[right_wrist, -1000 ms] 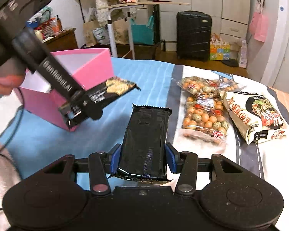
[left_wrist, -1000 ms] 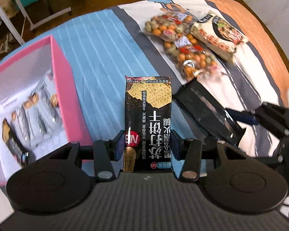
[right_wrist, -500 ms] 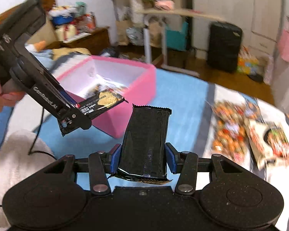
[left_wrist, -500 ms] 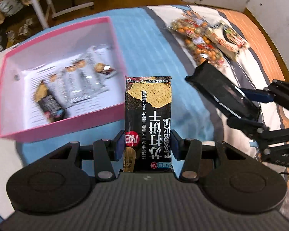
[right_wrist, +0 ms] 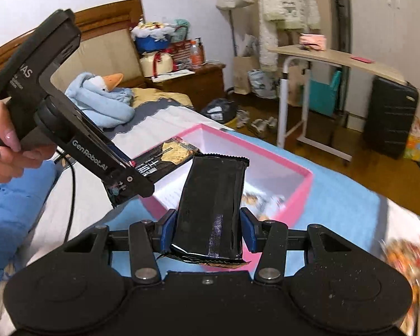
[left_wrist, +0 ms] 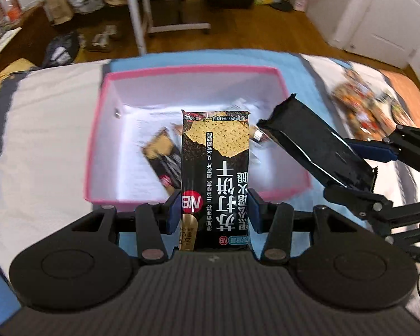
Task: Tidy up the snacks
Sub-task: 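Open both tools to drop the cracker pack and pouch into the box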
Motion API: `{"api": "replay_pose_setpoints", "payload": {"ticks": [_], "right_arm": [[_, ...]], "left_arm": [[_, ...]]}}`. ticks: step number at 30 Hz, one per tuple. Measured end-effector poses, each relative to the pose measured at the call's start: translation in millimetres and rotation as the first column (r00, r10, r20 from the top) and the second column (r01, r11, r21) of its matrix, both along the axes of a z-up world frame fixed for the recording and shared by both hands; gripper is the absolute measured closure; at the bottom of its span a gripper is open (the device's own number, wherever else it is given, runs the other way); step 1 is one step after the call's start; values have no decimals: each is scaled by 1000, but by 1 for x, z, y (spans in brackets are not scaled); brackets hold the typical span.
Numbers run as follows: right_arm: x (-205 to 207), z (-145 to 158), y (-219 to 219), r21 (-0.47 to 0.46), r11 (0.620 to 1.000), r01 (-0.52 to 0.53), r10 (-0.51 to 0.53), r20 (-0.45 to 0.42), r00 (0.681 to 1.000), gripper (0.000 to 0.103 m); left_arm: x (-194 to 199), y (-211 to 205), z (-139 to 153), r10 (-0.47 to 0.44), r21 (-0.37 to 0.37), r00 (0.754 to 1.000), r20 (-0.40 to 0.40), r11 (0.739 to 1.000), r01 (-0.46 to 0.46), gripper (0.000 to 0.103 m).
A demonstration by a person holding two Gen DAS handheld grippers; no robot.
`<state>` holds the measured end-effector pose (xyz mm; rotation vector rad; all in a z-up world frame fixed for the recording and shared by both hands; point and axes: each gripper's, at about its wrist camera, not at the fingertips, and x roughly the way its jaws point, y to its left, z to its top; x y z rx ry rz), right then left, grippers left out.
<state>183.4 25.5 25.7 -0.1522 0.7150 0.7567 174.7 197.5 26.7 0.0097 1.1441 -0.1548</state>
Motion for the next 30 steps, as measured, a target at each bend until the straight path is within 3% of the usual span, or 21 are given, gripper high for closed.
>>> {"api": "replay_pose_setpoints", "payload": {"ticks": [3, 7, 11, 15, 18, 20, 22, 25, 26, 30], "right_arm": [[29, -12, 19, 10, 1000, -23, 23, -31, 999, 50], [53, -30, 37, 25, 999, -32, 34, -101, 994, 50], [72, -54, 57, -12, 998, -61, 59, -144, 988, 50], [86, -79, 75, -74, 994, -76, 63, -163, 985, 50], [89, -92, 85, -121, 989, -81, 60, -168, 984, 50], [91, -96, 87, -142, 987, -77, 51, -175, 983, 49], [93, -99, 89, -156, 985, -68, 36, -198, 979, 48], [90, -94, 80, -138, 990, -37, 8, -205, 979, 39], [87, -89, 73, -121, 992, -22, -3, -203, 979, 32], [72, -63, 41, -53, 998, 15, -24, -174, 984, 31]], "left_arm": [[20, 16, -11, 45, 1, 999, 6, 999, -45, 57], [46, 26, -34, 86, 97, 996, 21, 991, -87, 57], [73, 41, -67, 168, 58, 984, -60, 985, -164, 57], [96, 40, -95, 237, 138, 966, -103, 965, -222, 57], [105, 43, -107, 281, 135, 950, -134, 955, -263, 56], [107, 41, -115, 289, 155, 945, -151, 951, -267, 54], [112, 37, -123, 242, 187, 956, -168, 959, -211, 54], [103, 27, -121, 231, 250, 966, -119, 948, -196, 50], [100, 26, -118, 225, 241, 969, -107, 951, -194, 49], [87, 25, -94, 218, 189, 973, -73, 961, -202, 47]]}}
